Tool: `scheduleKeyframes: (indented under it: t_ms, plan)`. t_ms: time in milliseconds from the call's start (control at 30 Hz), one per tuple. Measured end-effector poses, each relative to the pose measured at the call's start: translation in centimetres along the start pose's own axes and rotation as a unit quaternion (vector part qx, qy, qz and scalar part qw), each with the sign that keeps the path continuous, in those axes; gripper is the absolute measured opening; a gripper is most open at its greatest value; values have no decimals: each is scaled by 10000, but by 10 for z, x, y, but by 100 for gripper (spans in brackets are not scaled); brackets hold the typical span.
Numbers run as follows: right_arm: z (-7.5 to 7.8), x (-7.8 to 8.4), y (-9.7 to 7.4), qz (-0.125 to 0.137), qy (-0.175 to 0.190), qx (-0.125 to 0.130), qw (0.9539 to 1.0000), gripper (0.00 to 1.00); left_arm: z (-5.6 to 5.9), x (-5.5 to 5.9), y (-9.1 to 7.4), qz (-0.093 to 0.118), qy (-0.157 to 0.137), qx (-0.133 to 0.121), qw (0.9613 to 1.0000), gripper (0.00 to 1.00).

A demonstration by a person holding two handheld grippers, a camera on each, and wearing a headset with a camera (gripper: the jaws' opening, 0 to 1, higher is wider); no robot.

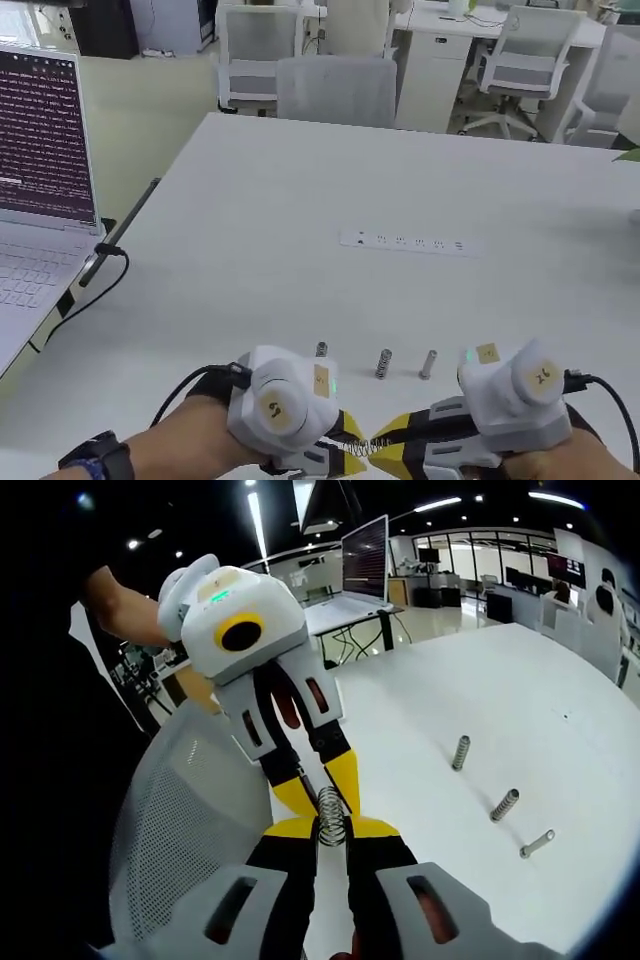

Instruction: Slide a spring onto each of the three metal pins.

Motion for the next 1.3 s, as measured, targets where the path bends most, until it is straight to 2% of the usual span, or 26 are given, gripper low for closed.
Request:
scheduleKeyframes:
  t_ms: [300,500,633,800,933,967,1000,1200,1300]
  plan:
    - [-2,-2,-1,-115,-162,52,9998,8,1,-2,1,5,147,21,9999,2]
    - [-2,-7,-7,-144,-301,32,9994,9,-1,-6,2,192,88,-9,9998,2]
    - [-4,-11,-10,-357,-540,46,9979,10,-1,-9,4,409,-84,-15,9991,2]
    - [-5,-10,-12,-682,-820,32,9943,10,1,-13,5,561,-105,-45,9984,2]
    - [-6,-12,-15,-986,-1114,-82,9888,10,3,-17,5,740,-186,-94,9970,2]
    - [-6,-14,-16,-1076,-1216,-102,9867,9,4,-20,4,893,-302,-102,9955,2]
    - [-7,-15,-17,-1103,-1259,-115,9858,10,3,-22,3,974,-365,-149,9945,2]
    - [-7,-22,-23,-1204,-1380,-176,9829,10,1,-27,1,1115,-440,-225,9925,2]
    - [-7,-24,-24,-1305,-1494,-247,9798,9,-1,-30,-1,1221,-500,-259,9909,2]
Point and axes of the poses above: the centre of the closed fingertips' face, and the gripper's own axes: y roughly forward along the fingers, z roughly to its right, x roughly out of its underside, the point moved 5 cm from there along -y, roughly backward along the fingers, and after that the axes turned 6 degrees about y, right-handed, at the moved point
